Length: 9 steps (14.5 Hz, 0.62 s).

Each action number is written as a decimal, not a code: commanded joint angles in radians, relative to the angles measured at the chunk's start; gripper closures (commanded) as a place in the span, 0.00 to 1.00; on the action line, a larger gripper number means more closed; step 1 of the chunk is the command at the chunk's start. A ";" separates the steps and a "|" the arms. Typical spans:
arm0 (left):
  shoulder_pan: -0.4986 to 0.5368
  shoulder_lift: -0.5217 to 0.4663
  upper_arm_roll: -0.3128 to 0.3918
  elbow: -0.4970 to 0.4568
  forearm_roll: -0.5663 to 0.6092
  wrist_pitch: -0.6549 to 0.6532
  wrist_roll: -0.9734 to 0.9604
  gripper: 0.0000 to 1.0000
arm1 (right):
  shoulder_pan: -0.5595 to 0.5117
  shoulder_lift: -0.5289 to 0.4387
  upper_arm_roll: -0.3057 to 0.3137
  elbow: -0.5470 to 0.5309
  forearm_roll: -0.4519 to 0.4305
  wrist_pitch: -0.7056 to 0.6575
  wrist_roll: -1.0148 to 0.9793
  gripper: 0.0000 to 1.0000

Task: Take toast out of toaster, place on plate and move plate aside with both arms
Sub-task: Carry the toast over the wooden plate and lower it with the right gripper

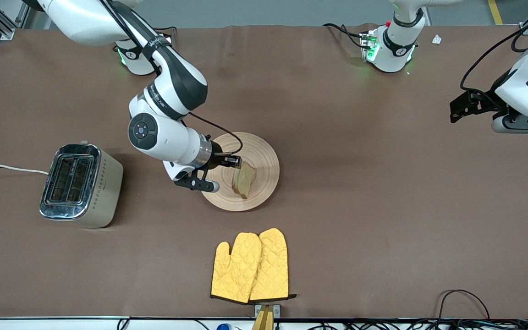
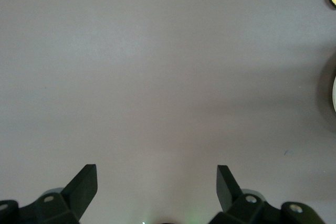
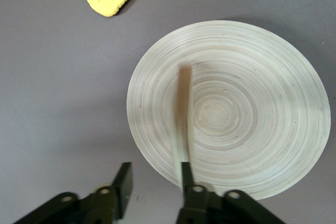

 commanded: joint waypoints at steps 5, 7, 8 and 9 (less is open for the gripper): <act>-0.002 0.025 0.000 0.025 0.006 -0.007 0.000 0.00 | -0.023 -0.011 0.010 -0.007 0.015 -0.006 0.008 0.00; -0.002 0.025 0.000 0.025 0.006 -0.007 0.000 0.00 | -0.028 -0.015 0.010 -0.004 0.013 -0.009 0.005 0.00; -0.002 0.027 0.000 0.025 0.006 -0.007 -0.001 0.00 | -0.037 -0.020 0.009 0.002 0.009 -0.027 0.001 0.00; -0.004 0.028 0.000 0.025 0.005 -0.006 -0.001 0.00 | -0.057 -0.026 0.007 0.008 0.006 -0.053 -0.005 0.00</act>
